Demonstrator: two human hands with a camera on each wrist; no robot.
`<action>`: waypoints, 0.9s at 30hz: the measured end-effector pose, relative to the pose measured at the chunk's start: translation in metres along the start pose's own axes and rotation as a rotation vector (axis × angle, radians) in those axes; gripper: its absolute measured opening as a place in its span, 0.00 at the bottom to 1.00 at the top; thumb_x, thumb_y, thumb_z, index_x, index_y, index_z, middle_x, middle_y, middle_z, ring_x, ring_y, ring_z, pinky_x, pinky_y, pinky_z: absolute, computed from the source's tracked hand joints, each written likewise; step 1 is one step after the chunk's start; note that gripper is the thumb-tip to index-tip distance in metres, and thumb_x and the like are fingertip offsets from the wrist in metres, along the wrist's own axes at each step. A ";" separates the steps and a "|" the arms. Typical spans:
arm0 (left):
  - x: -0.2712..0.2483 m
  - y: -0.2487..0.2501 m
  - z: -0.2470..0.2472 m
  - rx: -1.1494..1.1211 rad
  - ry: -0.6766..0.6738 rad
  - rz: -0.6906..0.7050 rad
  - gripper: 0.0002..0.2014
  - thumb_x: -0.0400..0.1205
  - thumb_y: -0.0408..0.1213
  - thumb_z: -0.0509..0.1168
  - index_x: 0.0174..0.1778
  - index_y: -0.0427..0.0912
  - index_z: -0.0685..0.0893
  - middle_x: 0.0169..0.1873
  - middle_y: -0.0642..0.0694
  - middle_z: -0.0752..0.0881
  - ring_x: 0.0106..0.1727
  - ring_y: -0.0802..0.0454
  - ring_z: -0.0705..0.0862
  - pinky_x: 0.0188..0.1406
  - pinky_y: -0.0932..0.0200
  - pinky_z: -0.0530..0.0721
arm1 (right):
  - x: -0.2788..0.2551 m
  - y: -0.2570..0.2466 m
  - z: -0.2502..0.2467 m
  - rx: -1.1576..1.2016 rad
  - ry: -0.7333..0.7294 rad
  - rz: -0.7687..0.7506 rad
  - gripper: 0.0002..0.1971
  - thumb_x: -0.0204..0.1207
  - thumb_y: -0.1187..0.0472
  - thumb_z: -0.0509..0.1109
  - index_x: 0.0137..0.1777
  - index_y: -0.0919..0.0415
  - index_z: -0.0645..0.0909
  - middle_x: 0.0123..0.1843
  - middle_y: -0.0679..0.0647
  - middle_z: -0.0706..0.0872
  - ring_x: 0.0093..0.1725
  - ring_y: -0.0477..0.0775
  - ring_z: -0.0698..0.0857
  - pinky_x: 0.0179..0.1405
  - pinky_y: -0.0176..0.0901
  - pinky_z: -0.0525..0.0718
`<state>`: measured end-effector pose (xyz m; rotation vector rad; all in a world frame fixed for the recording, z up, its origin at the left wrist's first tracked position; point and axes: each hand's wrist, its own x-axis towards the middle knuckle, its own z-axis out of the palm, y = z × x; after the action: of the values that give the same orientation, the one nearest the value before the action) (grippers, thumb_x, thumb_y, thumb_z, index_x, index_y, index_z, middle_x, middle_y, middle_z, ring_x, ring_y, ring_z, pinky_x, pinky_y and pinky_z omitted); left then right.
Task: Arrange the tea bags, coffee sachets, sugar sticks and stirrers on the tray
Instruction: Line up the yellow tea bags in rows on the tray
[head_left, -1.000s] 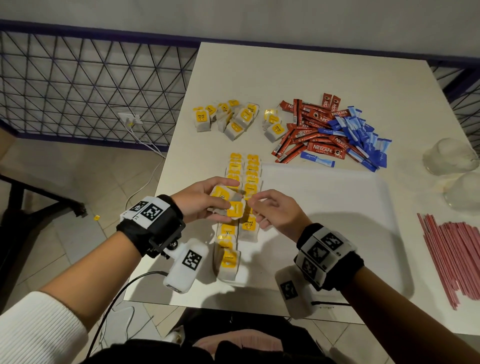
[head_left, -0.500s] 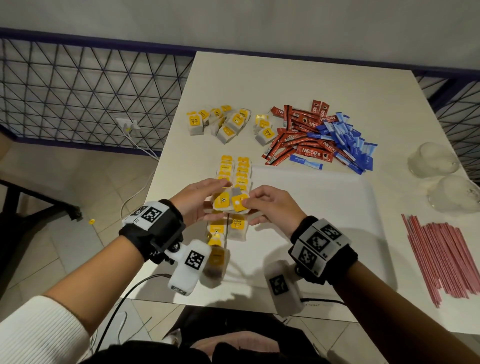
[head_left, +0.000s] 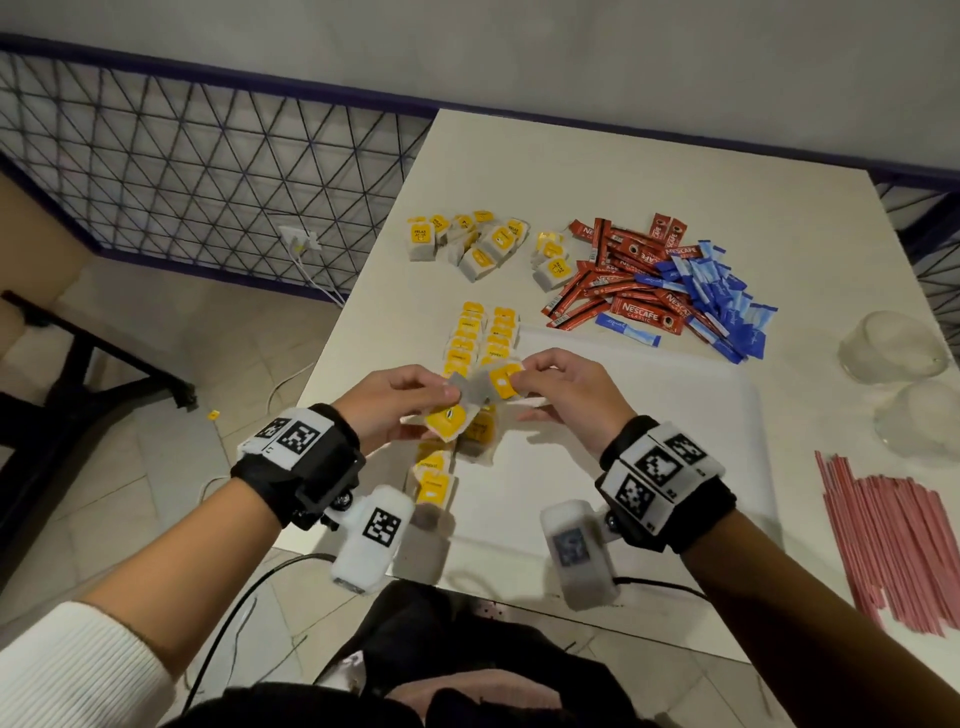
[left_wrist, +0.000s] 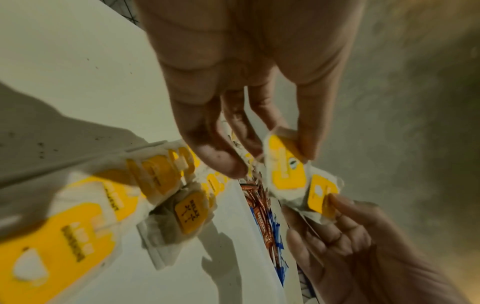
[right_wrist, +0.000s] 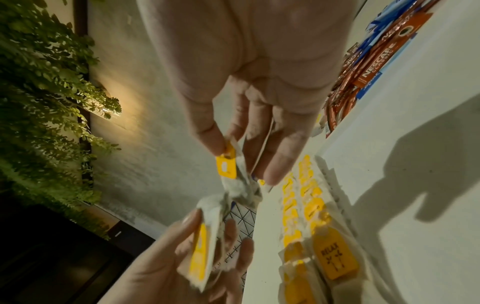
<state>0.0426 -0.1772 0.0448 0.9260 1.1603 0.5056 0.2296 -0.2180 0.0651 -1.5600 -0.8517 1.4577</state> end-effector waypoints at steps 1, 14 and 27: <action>-0.002 -0.002 -0.002 -0.013 0.026 0.005 0.11 0.76 0.26 0.67 0.29 0.44 0.79 0.26 0.50 0.84 0.32 0.55 0.80 0.34 0.60 0.82 | 0.000 -0.001 -0.001 0.007 0.005 -0.004 0.08 0.74 0.70 0.70 0.36 0.59 0.77 0.36 0.55 0.79 0.36 0.48 0.80 0.36 0.36 0.87; -0.022 -0.007 0.003 0.198 0.007 -0.078 0.02 0.80 0.37 0.66 0.41 0.46 0.81 0.27 0.48 0.76 0.20 0.56 0.69 0.16 0.69 0.63 | -0.007 0.009 0.006 -0.447 -0.192 -0.140 0.04 0.74 0.65 0.72 0.42 0.54 0.82 0.34 0.50 0.81 0.30 0.42 0.80 0.29 0.27 0.79; -0.004 -0.007 -0.003 0.518 -0.138 0.265 0.07 0.76 0.30 0.70 0.33 0.42 0.81 0.34 0.53 0.81 0.18 0.73 0.73 0.21 0.79 0.68 | -0.014 0.014 0.019 -0.486 -0.086 -0.166 0.05 0.69 0.59 0.77 0.37 0.56 0.83 0.36 0.47 0.82 0.35 0.46 0.74 0.41 0.39 0.72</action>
<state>0.0376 -0.1834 0.0407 1.5523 1.0646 0.3471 0.2089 -0.2343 0.0584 -1.7283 -1.4317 1.2620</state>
